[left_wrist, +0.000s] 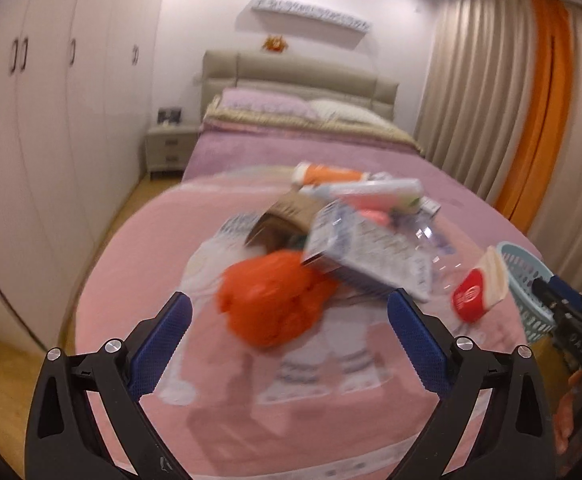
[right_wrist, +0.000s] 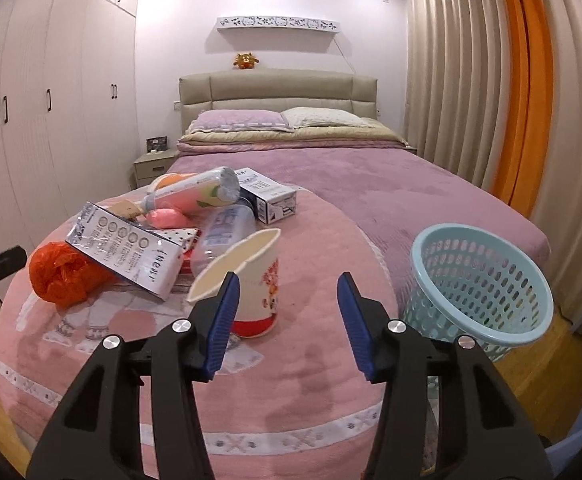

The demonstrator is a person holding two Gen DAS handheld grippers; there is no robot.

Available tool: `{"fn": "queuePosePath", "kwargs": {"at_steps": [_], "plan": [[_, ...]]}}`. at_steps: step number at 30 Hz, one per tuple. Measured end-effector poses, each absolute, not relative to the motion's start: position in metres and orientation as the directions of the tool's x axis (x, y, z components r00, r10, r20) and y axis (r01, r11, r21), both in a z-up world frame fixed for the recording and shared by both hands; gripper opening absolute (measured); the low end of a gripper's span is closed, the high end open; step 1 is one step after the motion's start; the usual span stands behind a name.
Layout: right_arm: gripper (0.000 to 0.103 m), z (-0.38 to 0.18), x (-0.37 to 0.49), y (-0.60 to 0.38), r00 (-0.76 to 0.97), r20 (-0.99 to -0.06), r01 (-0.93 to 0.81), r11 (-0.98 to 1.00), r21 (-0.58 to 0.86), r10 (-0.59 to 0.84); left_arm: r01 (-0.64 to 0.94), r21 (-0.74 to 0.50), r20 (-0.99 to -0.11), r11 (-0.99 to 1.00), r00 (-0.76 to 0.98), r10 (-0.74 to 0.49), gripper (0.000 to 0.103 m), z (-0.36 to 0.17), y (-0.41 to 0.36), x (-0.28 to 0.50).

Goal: Collect trash
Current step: 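Grasp the orange plastic bag with left tool while right tool grasps the white paper cup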

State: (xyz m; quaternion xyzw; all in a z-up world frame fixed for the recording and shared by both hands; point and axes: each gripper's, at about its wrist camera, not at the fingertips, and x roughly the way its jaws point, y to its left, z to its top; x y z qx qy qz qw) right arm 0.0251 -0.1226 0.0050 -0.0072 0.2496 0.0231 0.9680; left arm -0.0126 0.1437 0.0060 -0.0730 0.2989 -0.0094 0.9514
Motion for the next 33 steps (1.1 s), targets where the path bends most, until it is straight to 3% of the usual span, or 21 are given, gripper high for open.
{"fn": "queuePosePath", "kwargs": {"at_steps": [3, 9, 11, 14, 16, 23, 24, 26, 30, 33], "plan": [[0.075, 0.003, 0.026, -0.117, 0.872, -0.488, -0.058, 0.998, 0.0, 0.051, -0.01, -0.159, -0.61, 0.987, 0.788, -0.09, 0.095, -0.003, 0.153, -0.002], [0.077, 0.003, 0.03, -0.109, 0.868, -0.493, -0.069, 0.998, -0.001, 0.06, -0.001, -0.21, -0.665, 0.978, 0.733, -0.143, 0.093, -0.02, 0.163, 0.031], [0.08, 0.002, 0.034, -0.106, 0.865, -0.497, -0.074, 0.997, -0.002, 0.064, 0.011, -0.203, -0.69, 0.979, 0.708, -0.151, 0.083, -0.026, 0.161, 0.039], [0.081, -0.001, 0.039, -0.101, 0.856, -0.512, -0.082, 0.997, -0.004, 0.068, 0.013, -0.237, -0.698, 0.971, 0.693, -0.18, 0.077, -0.034, 0.162, 0.045], [0.081, -0.005, 0.046, -0.097, 0.846, -0.529, -0.09, 0.996, -0.005, 0.074, 0.013, -0.249, -0.707, 0.969, 0.681, -0.19, 0.063, -0.039, 0.163, 0.049], [0.081, -0.015, 0.074, -0.094, 0.816, -0.577, -0.049, 0.999, -0.015, 0.031, 0.017, -0.241, -0.683, 0.97, 0.707, -0.182, 0.044, -0.032, 0.161, 0.047], [0.08, -0.015, 0.079, -0.095, 0.811, -0.584, -0.044, 0.999, -0.007, 0.032, 0.02, -0.24, -0.677, 0.971, 0.713, -0.182, 0.042, -0.03, 0.16, 0.045], [0.066, -0.017, 0.087, -0.098, 0.8, -0.599, -0.042, 0.999, 0.008, 0.038, 0.024, -0.238, -0.663, 0.971, 0.726, -0.181, 0.04, -0.026, 0.159, 0.04], [0.028, -0.024, 0.1, -0.105, 0.77, -0.633, -0.066, 0.997, 0.046, 0.08, 0.021, -0.221, -0.628, 0.975, 0.762, -0.159, 0.037, -0.015, 0.157, 0.028], [0.024, -0.025, 0.102, -0.111, 0.765, -0.636, -0.074, 0.994, 0.078, 0.107, 0.009, -0.211, -0.597, 0.977, 0.791, -0.136, 0.037, -0.003, 0.158, 0.015]]}}
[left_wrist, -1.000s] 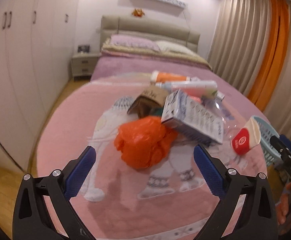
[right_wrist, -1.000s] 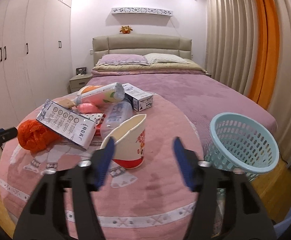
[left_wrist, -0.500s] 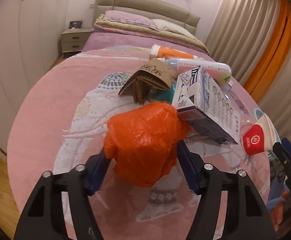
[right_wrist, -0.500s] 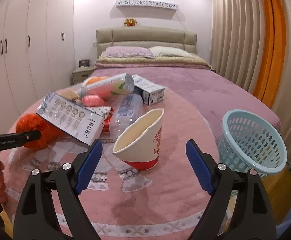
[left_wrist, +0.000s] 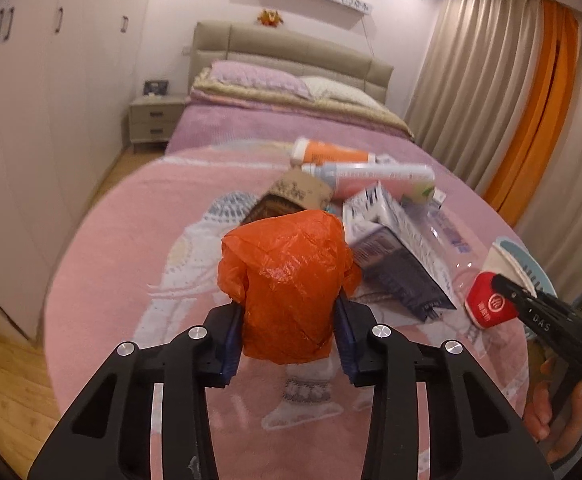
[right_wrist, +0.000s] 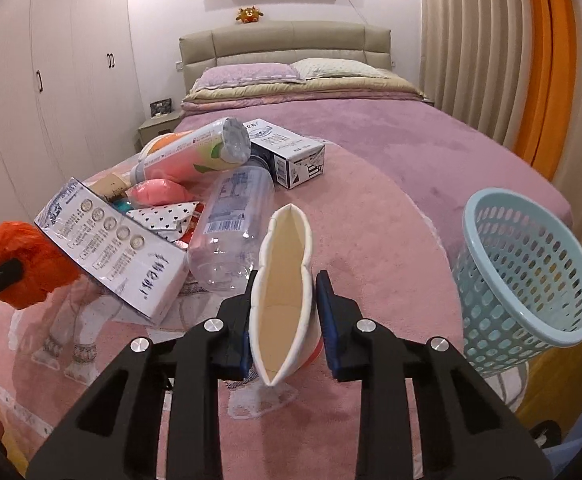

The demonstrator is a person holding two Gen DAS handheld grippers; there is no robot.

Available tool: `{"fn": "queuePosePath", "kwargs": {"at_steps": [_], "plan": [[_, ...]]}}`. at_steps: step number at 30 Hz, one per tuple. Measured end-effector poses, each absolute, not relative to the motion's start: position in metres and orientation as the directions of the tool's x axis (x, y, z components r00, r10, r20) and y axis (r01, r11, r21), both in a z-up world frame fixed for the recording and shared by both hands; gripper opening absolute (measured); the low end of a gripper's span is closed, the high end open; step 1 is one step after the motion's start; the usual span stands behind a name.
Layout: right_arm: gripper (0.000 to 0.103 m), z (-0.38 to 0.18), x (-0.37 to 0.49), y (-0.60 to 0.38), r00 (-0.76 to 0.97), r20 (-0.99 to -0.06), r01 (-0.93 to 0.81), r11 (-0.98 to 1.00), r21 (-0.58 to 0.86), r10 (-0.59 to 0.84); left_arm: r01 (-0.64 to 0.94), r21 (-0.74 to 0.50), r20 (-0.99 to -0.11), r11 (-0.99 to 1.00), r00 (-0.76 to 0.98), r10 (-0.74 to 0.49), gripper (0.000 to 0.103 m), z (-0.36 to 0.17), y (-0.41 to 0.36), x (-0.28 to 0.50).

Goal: Collect trash
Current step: 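Grasp the orange plastic bag with left tool while right tool grasps the white paper cup, then carry bag and cup to the blue basket and release both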

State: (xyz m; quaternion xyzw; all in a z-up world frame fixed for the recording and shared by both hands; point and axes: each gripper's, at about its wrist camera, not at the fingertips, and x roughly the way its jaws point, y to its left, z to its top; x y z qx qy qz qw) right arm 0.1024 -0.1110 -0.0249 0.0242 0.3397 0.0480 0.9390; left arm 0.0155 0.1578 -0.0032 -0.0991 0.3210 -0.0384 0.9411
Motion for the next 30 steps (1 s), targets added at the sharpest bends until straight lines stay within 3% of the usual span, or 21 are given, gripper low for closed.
{"fn": "queuePosePath", "kwargs": {"at_steps": [11, 23, 30], "plan": [[0.024, 0.001, 0.081, -0.123, 0.802, -0.579, -0.103, 0.988, 0.113, 0.15, 0.043, -0.227, -0.454, 0.973, 0.879, -0.145, 0.037, 0.046, 0.147, -0.006], [0.024, 0.012, 0.071, -0.123, 0.806, -0.562, -0.139, 0.982, 0.127, 0.187, 0.015, -0.166, -0.408, 0.986, 0.909, -0.083, 0.037, 0.066, 0.134, -0.018], [0.024, 0.028, 0.065, -0.141, 0.836, -0.524, -0.113, 0.985, 0.127, 0.164, 0.145, -0.181, -0.401, 0.973, 0.893, -0.207, 0.037, 0.071, 0.1, -0.005]]}}
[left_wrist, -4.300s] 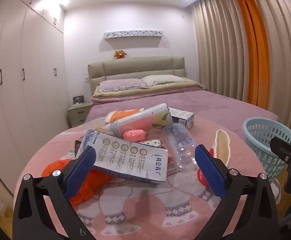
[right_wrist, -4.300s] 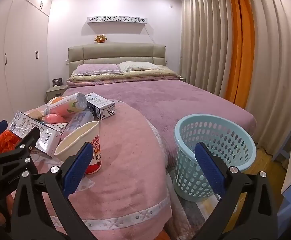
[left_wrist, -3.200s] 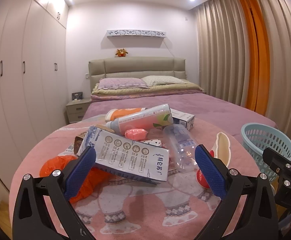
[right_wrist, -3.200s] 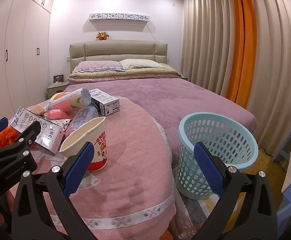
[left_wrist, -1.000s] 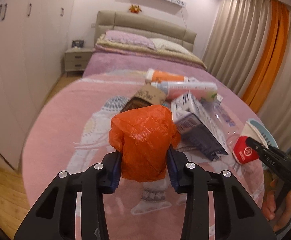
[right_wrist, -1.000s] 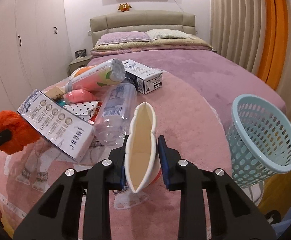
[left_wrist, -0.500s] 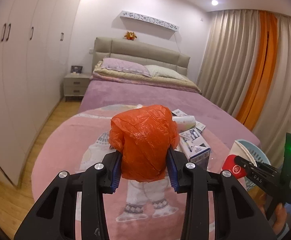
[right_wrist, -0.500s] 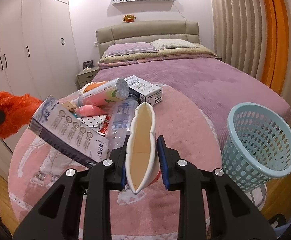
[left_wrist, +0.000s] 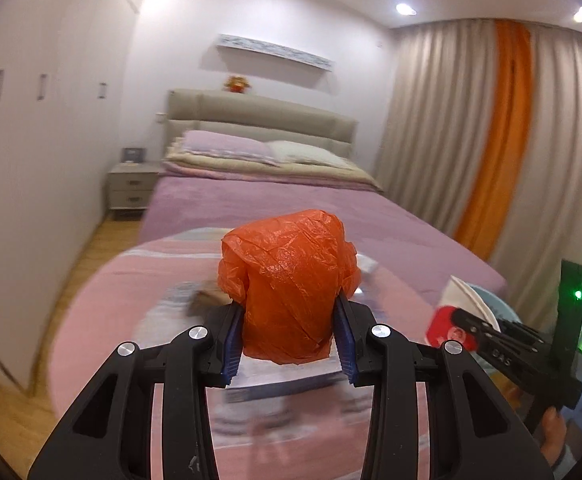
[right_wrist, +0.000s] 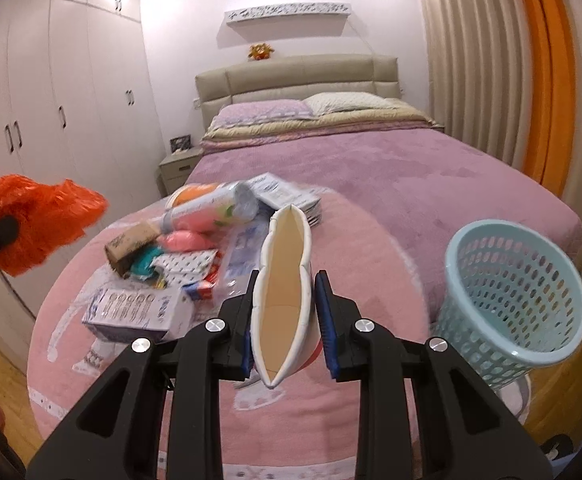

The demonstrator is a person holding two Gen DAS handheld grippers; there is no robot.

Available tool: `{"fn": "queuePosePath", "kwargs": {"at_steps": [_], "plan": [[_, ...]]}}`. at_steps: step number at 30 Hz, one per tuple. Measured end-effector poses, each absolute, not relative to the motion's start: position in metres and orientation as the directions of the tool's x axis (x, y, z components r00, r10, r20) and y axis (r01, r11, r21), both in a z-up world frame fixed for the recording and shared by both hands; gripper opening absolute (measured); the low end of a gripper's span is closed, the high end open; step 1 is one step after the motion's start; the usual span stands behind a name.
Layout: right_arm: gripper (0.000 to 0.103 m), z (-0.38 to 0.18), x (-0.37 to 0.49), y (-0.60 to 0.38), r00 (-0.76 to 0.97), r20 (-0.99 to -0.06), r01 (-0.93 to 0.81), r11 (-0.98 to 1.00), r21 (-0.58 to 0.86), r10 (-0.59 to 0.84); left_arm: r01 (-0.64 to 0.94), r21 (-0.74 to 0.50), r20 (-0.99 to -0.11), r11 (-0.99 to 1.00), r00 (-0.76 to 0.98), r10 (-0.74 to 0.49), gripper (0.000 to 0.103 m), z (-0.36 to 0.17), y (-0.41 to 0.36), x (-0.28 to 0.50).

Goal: Collect trash
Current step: 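Carry bag and cup to the blue basket and release both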

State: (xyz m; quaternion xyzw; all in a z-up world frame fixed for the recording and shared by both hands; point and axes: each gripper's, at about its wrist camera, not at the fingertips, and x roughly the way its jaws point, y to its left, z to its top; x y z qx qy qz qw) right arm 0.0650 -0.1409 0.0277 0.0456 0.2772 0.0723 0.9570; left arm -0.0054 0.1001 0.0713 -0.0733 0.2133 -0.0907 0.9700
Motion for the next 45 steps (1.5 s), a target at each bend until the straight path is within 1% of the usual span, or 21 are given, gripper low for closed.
{"fn": "queuePosePath", "kwargs": {"at_steps": [6, 9, 10, 12, 15, 18, 20, 22, 25, 27, 29, 32, 33, 35, 36, 37, 38, 39, 41, 43, 45], "plan": [[0.024, 0.046, 0.063, -0.191, 0.873, -0.485, 0.007, 0.992, 0.127, 0.056, 0.314, -0.172, -0.411, 0.934, 0.839, -0.357, 0.037, 0.073, 0.026, 0.034], [0.024, 0.051, 0.07, -0.242, 0.86, -0.506, 0.068, 0.968, 0.242, 0.066, 0.39, -0.189, -0.426, 0.901, 0.794, -0.433, 0.037, 0.071, -0.015, 0.059], [0.024, 0.052, 0.073, -0.26, 0.853, -0.522, 0.125, 0.961, 0.245, 0.022, 0.411, -0.197, -0.435, 0.89, 0.777, -0.455, 0.037, 0.07, -0.028, 0.068], [0.024, 0.055, 0.076, -0.289, 0.849, -0.525, 0.206, 0.952, 0.225, -0.06, 0.451, -0.209, -0.445, 0.868, 0.746, -0.495, 0.037, 0.068, -0.051, 0.082], [0.024, 0.052, 0.08, -0.318, 0.836, -0.541, 0.264, 0.933, 0.246, -0.094, 0.523, -0.212, -0.471, 0.825, 0.685, -0.556, 0.037, 0.06, -0.096, 0.106], [0.024, 0.039, 0.087, -0.344, 0.809, -0.57, 0.331, 0.912, 0.24, -0.144, 0.57, -0.199, -0.51, 0.797, 0.634, -0.581, 0.038, 0.044, -0.138, 0.125], [0.024, 0.024, 0.095, -0.361, 0.777, -0.605, 0.377, 0.898, 0.227, -0.173, 0.59, -0.201, -0.539, 0.782, 0.601, -0.591, 0.038, 0.03, -0.157, 0.137], [0.024, 0.008, 0.102, -0.374, 0.747, -0.643, 0.4, 0.887, 0.23, -0.17, 0.601, -0.221, -0.581, 0.768, 0.551, -0.599, 0.038, 0.012, -0.179, 0.152], [0.024, -0.015, 0.11, -0.393, 0.702, -0.692, 0.429, 0.875, 0.222, -0.169, 0.612, -0.272, -0.621, 0.742, 0.477, -0.621, 0.038, -0.011, -0.199, 0.167], [0.024, -0.03, 0.117, -0.405, 0.67, -0.732, 0.429, 0.87, 0.242, -0.127, 0.617, -0.277, -0.645, 0.736, 0.449, -0.619, 0.038, -0.023, -0.209, 0.171], [0.024, -0.037, 0.119, -0.409, 0.643, -0.749, 0.451, 0.869, 0.205, -0.157, 0.619, -0.269, -0.665, 0.738, 0.435, -0.607, 0.038, -0.032, -0.216, 0.172], [0.026, -0.042, 0.122, -0.407, 0.63, -0.761, 0.448, 0.873, 0.192, -0.156, 0.614, -0.268, -0.684, 0.743, 0.421, -0.595, 0.045, -0.038, -0.224, 0.173], [0.026, -0.043, 0.124, -0.406, 0.624, -0.766, 0.448, 0.874, 0.186, -0.157, 0.614, -0.271, -0.685, 0.742, 0.419, -0.597, 0.051, -0.039, -0.224, 0.174], [0.026, -0.046, 0.122, -0.406, 0.623, -0.765, 0.449, 0.876, 0.177, -0.164, 0.604, -0.278, -0.677, 0.747, 0.428, -0.598, 0.057, -0.035, -0.223, 0.174], [0.029, -0.046, 0.122, -0.406, 0.621, -0.765, 0.452, 0.875, 0.173, -0.169, 0.597, -0.278, -0.672, 0.752, 0.439, -0.597, 0.066, -0.033, -0.217, 0.173], [0.037, -0.045, 0.122, -0.406, 0.62, -0.766, 0.454, 0.873, 0.175, -0.169, 0.596, -0.279, -0.664, 0.753, 0.446, -0.599, 0.071, -0.028, -0.219, 0.169], [0.042, -0.044, 0.12, -0.407, 0.627, -0.761, 0.455, 0.872, 0.181, -0.169, 0.594, -0.283, -0.655, 0.753, 0.454, -0.604, 0.072, -0.023, -0.216, 0.167], [0.045, -0.042, 0.118, -0.408, 0.634, -0.754, 0.456, 0.871, 0.185, -0.171, 0.594, -0.289, -0.643, 0.751, 0.46, -0.612, 0.072, -0.017, -0.209, 0.164], [0.045, -0.037, 0.112, -0.405, 0.647, -0.741, 0.455, 0.871, 0.187, -0.179, 0.601, -0.286, -0.625, 0.746, 0.473, -0.621, 0.073, -0.006, -0.206, 0.155], [0.045, -0.028, 0.107, -0.401, 0.663, -0.728, 0.445, 0.874, 0.194, -0.176, 0.605, -0.27, -0.605, 0.748, 0.498, -0.621, 0.077, 0.007, -0.201, 0.144], [0.045, -0.021, 0.103, -0.397, 0.679, -0.714, 0.431, 0.88, 0.2, -0.171, 0.61, -0.269, -0.575, 0.746, 0.52, -0.632, 0.078, 0.019, -0.19, 0.135]]}}
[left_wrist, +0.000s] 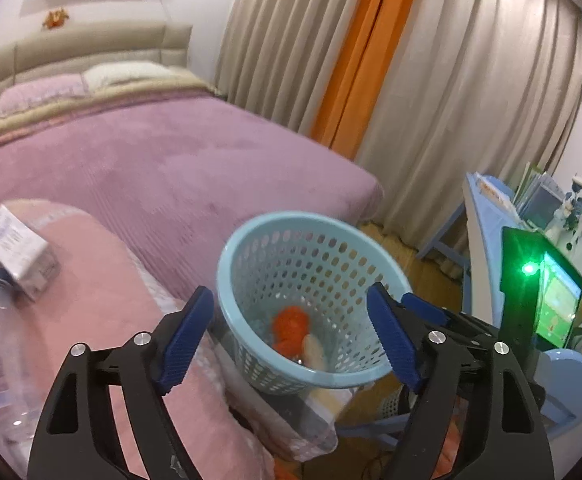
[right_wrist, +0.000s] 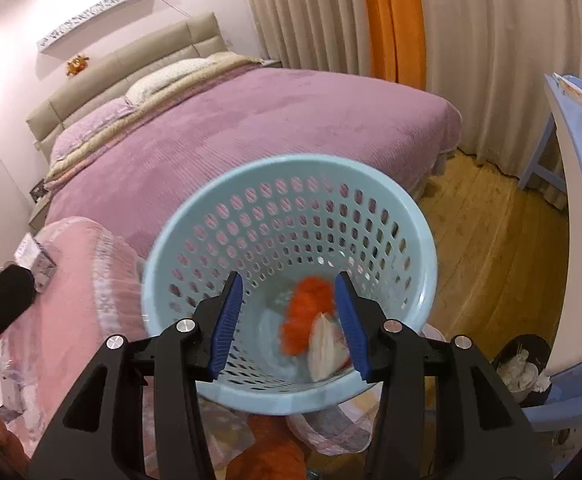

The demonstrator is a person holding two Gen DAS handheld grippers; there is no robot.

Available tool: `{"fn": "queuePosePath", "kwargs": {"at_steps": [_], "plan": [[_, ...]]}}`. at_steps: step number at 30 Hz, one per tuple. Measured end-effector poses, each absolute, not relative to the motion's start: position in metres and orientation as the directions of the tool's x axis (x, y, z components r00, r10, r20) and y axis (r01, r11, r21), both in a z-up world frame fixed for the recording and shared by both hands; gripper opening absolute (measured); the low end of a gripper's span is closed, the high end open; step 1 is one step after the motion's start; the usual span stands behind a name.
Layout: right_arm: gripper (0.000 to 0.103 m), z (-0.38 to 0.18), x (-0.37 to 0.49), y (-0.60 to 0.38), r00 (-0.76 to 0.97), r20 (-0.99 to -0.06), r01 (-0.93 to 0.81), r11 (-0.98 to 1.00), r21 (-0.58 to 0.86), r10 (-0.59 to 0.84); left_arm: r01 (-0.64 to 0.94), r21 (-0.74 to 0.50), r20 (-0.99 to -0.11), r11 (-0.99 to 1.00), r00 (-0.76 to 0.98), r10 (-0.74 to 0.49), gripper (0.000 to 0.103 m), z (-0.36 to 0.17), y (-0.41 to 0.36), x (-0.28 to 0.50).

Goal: Collect trash
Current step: 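Carry bag and cup to the blue basket and release both, then return both tools to the pile and approach the milk carton and bottle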

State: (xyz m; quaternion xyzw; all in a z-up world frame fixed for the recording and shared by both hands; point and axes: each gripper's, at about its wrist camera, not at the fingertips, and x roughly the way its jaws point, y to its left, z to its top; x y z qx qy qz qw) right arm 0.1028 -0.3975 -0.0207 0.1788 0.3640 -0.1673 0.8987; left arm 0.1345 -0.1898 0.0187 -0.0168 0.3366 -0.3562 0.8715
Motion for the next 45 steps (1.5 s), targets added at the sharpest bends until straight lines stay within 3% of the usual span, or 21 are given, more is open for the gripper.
{"fn": "queuePosePath", "kwargs": {"at_steps": [12, 22, 27, 32, 36, 39, 41, 45], "plan": [[0.045, 0.03, 0.082, -0.339, 0.775, -0.624, 0.289, 0.935, 0.207, -0.102, 0.581, -0.223, -0.455, 0.783, 0.648, -0.611, 0.079, 0.066, -0.123, 0.087], [0.045, 0.052, 0.083, -0.25, 0.814, -0.578, 0.066, 0.983, 0.169, 0.045, 0.393, -0.204, -0.427, 0.897, 0.789, -0.443, 0.079, 0.07, -0.009, 0.064], [0.045, 0.046, 0.09, -0.198, 0.796, -0.596, -0.035, 0.991, 0.132, 0.108, 0.285, -0.214, -0.452, 0.934, 0.819, -0.353, 0.086, 0.056, 0.053, 0.064], [0.045, 0.028, 0.097, -0.156, 0.786, -0.602, -0.091, 0.989, 0.116, 0.143, 0.196, -0.231, -0.524, 0.953, 0.8, -0.291, 0.086, 0.027, 0.103, 0.077], [0.045, 0.017, 0.105, -0.13, 0.768, -0.614, -0.136, 0.983, 0.123, 0.183, 0.179, -0.238, -0.574, 0.955, 0.767, -0.287, 0.086, 0.01, 0.125, 0.088], [0.055, 0.013, 0.115, -0.114, 0.756, -0.628, -0.148, 0.983, 0.112, 0.185, 0.178, -0.212, -0.608, 0.961, 0.746, -0.272, 0.086, -0.001, 0.135, 0.096], [0.056, 0.011, 0.124, -0.104, 0.745, -0.635, -0.168, 0.979, 0.119, 0.205, 0.186, -0.209, -0.623, 0.96, 0.731, -0.277, 0.086, -0.008, 0.141, 0.101], [0.059, 0.001, 0.136, -0.088, 0.728, -0.651, -0.183, 0.976, 0.114, 0.213, 0.197, -0.278, -0.636, 0.94, 0.696, -0.334, 0.086, -0.021, 0.149, 0.112]]}}
